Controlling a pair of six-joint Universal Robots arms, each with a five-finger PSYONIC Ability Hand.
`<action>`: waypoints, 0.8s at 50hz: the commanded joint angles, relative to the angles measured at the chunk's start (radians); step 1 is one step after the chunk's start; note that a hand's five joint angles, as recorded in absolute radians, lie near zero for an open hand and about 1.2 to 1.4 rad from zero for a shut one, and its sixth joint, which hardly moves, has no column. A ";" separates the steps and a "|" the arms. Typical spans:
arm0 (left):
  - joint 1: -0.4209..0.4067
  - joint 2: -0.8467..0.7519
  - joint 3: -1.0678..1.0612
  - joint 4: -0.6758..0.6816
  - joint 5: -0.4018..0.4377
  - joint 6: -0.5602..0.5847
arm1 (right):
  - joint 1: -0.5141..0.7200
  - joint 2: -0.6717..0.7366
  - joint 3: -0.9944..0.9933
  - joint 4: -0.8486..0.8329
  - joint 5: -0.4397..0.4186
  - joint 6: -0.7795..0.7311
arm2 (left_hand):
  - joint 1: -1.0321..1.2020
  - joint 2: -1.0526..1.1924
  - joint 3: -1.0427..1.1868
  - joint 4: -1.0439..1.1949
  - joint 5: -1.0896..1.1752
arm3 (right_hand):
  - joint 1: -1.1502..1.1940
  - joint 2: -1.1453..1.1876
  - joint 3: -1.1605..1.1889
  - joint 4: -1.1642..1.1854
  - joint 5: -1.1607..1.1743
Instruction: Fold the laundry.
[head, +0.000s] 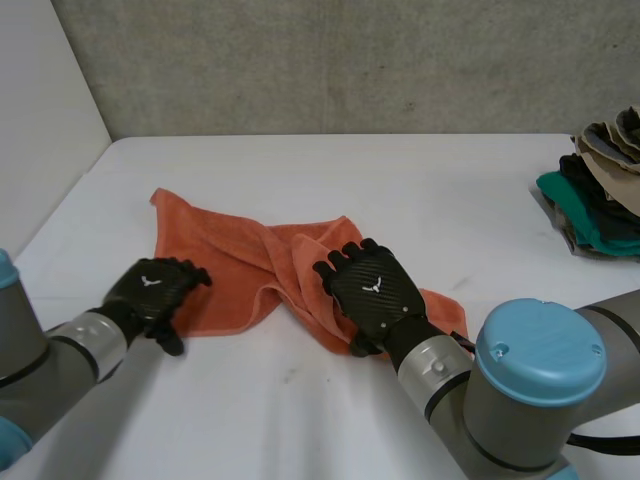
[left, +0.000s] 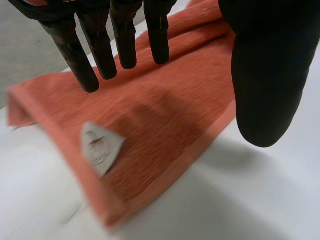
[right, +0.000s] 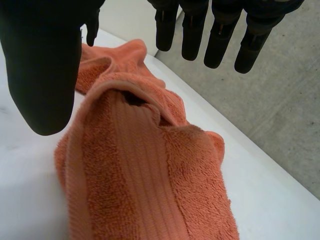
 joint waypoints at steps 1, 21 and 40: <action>-0.112 -0.068 0.076 0.023 -0.002 -0.090 | 0.002 0.043 -0.064 0.014 0.019 -0.008 | 0.079 0.074 0.074 0.071 0.067 | 0.134 0.160 0.127 0.131 0.116; -0.402 -0.353 0.453 0.012 -0.365 -0.293 | -0.027 0.000 0.018 0.093 0.126 -0.021 | 0.348 0.343 0.343 0.339 0.336 | 0.240 0.266 0.232 0.236 0.222; -0.424 -0.079 0.269 0.069 -0.487 -0.291 | -0.013 0.057 -0.099 0.119 0.131 0.087 | 1.030 1.025 1.025 1.021 1.018 | -0.165 -0.139 -0.173 -0.169 -0.183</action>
